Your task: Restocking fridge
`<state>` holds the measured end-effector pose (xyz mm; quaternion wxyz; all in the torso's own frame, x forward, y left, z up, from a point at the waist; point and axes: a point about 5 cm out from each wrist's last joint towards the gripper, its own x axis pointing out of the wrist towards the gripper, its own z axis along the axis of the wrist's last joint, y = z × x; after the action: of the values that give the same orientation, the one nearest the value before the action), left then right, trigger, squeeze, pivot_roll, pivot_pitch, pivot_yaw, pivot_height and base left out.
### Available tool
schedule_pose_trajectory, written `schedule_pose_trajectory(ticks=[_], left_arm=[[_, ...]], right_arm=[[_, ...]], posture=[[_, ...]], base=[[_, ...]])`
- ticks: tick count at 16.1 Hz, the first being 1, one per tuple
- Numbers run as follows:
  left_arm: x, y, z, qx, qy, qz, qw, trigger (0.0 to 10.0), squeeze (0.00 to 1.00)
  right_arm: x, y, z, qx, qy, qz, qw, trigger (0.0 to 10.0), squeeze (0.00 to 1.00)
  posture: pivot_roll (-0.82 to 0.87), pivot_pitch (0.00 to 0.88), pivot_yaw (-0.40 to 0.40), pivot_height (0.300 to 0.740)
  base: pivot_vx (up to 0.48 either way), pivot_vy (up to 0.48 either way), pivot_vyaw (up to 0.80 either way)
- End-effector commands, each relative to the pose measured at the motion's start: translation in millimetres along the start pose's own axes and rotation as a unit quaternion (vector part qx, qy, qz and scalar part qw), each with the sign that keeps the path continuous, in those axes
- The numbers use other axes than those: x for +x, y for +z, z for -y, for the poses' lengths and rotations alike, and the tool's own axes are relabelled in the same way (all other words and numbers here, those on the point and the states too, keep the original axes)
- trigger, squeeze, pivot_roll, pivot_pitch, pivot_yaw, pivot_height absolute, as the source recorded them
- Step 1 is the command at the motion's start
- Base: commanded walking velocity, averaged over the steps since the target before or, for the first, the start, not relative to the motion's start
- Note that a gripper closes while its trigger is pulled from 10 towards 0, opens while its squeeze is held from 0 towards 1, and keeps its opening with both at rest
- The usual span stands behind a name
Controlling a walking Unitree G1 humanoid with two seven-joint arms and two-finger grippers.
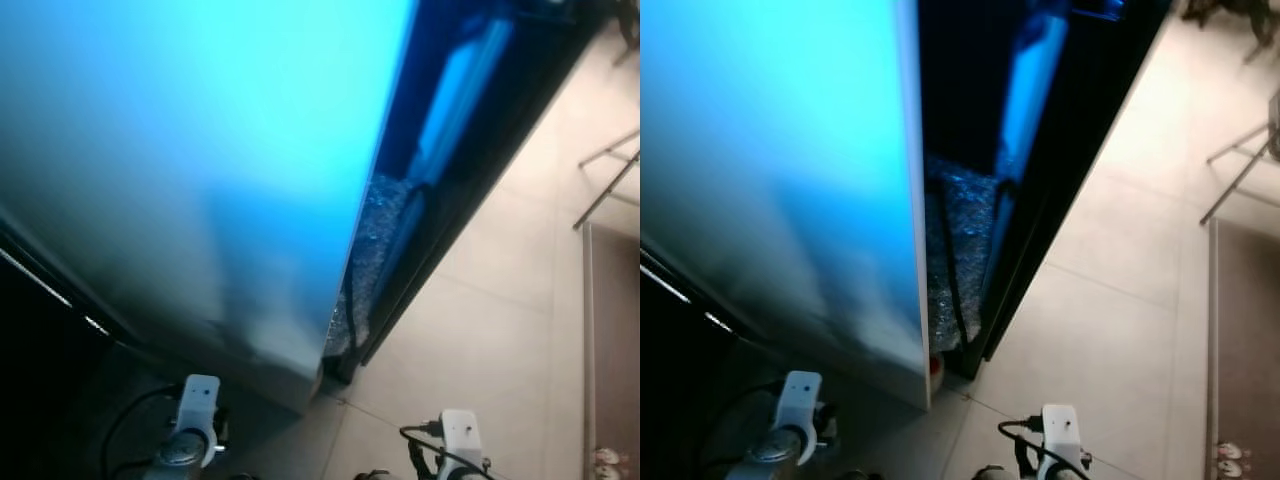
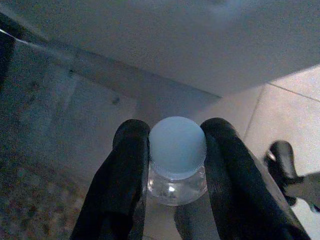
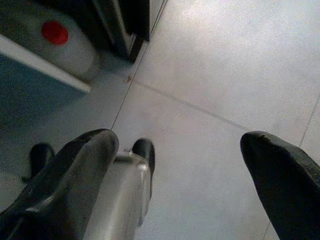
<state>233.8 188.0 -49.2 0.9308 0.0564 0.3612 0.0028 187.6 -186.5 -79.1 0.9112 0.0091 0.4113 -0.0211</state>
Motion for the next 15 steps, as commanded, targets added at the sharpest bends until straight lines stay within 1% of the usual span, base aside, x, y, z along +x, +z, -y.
schedule_pose_trajectory(ticks=[1, 2, 3, 4, 5, 6, 7, 8, 9, 10, 11, 15], left_arm=[[-2.3, -8.7, -1.3, 0.006, 0.002, -0.017, 1.0, 10.0, 0.0], [-2.4, -9.2, -1.6, 0.006, 0.003, -0.017, 1.0, 10.0, 0.0], [-3.1, -11.8, -3.2, 0.006, 0.004, -0.021, 1.0, 10.0, 0.0], [-3.4, -12.1, -3.4, 0.006, 0.005, -0.021, 1.0, 10.0, 0.0], [-3.6, -12.1, -3.7, 0.006, 0.006, -0.02, 1.0, 10.0, 0.0], [-3.9, -12.2, -4.2, 0.006, 0.007, -0.02, 1.0, 10.0, 0.0], [-4.1, -11.9, -4.5, 0.006, 0.008, -0.019, 1.0, 10.0, 0.0], [-4.2, -10.9, -4.7, 0.006, 0.01, -0.016, 1.0, 10.0, 0.0], [-4.3, -9.8, -5.0, 0.006, 0.011, -0.013, 1.0, 10.0, 0.0], [-4.3, -9.6, -5.1, 0.006, 0.011, -0.013, 1.0, 10.0, 0.0], [-4.4, -9.1, -5.2, 0.007, 0.011, -0.012, 1.0, 10.0, 0.0], [-5.0, -3.7, -2.1, 0.007, 0.011, -0.001, 1.0, 10.0, 0.0]], right_arm=[[-1.7, -3.2, 3.7, 0.005, -0.007, 0.004, 1.0, 10.0, 0.0], [-0.7, 4.3, 5.6, 0.002, -0.008, 0.023, 1.0, 10.0, 0.0], [0.5, 18.3, 11.0, -0.002, -0.016, 0.058, 0.998, 10.0, 0.0], [1.4, 28.3, 12.0, -0.003, -0.023, 0.082, 0.996, 10.0, 0.0], [3.1, 43.6, 7.3, -0.006, -0.03, 0.117, 0.993, 10.0, 0.0], [3.0, 54.4, 6.7, -0.001, -0.033, 0.146, 0.989, 10.0, 0.0], [2.2, 60.3, 6.3, 0.0, -0.033, 0.166, 0.986, 10.0, 0.0], [0.7, 66.2, 4.3, -0.013, -0.029, 0.19, 0.981, 10.0, 0.0], [-2.6, 74.2, 0.5, -0.029, -0.021, 0.229, 0.973, 10.0, 0.0], [-4.0, 76.7, -0.7, -0.034, -0.019, 0.243, 0.969, 10.0, 0.0], [-6.6, 81.4, -3.1, -0.043, -0.014, 0.266, 0.963, 10.0, 0.0], [-17.6, 99.1, -14.4, -0.044, 0.008, 0.344, 0.938, 10.0, 0.0]], posture=[[-0.1, 0.187, -0.049, 0.74], [-0.1, 0.187, -0.049, 0.74], [-0.1, 0.187, -0.05, 0.74], [-0.1, 0.187, -0.05, 0.74], [-0.1, 0.187, -0.051, 0.74], [-0.1, 0.186, -0.052, 0.74], [-0.1, 0.185, -0.054, 0.74], [-0.1, 0.185, -0.054, 0.74], [-0.1, 0.183, -0.054, 0.74], [-0.11, 0.183, -0.054, 0.74], [-0.11, 0.183, -0.053, 0.74], [-0.11, 0.176, -0.057, 0.74]], base=[[0.0, 0.0, 0.0], [0.0, 0.0, 0.0], [0.0, 0.0, 0.0], [0.0, 0.0, 0.0], [0.0, 0.0, 0.0], [0.0, 0.0, 0.0], [0.0, 0.0, 0.0], [0.0, 0.0, 0.0], [0.0, 0.0, 0.0], [0.0, 0.0, 0.0], [0.0, 0.0, 0.0], [0.0, 0.0, 0.0]])
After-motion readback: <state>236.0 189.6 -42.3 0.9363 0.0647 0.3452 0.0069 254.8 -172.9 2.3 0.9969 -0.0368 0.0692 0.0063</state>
